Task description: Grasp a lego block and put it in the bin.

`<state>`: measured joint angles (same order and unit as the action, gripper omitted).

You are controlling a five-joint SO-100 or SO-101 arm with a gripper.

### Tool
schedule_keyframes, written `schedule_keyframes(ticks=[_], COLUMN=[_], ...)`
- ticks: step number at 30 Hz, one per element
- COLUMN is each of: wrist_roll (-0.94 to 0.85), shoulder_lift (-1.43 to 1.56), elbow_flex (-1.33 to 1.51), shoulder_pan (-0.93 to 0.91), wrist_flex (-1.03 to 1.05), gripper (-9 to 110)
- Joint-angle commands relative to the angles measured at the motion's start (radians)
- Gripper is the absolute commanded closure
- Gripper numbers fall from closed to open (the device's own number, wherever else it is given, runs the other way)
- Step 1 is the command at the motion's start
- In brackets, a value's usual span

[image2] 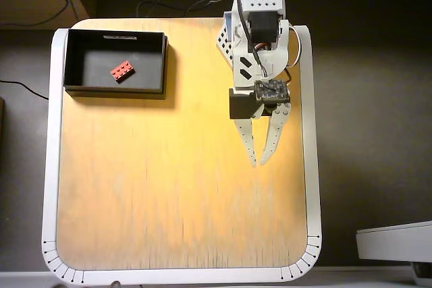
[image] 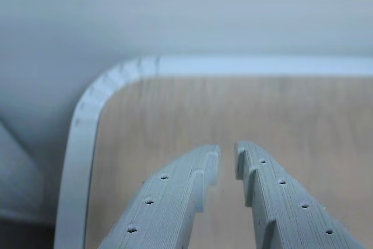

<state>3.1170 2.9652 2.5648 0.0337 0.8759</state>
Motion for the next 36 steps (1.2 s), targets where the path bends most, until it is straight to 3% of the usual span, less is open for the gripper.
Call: schedule_keyframes(ticks=[1,16,32,36], wrist_roll=[-0.014,-0.043,-0.075,-0.158], shoulder_lift=[0.101,0.331,0.331,0.331], elbow_flex=[0.109,0.601,0.607,0.607], shoulder_pan=[0.029,-0.034,-0.025,0.006], wrist_flex=[-0.038,-0.037,0.454,0.465], gripper=[101,101,101,101])
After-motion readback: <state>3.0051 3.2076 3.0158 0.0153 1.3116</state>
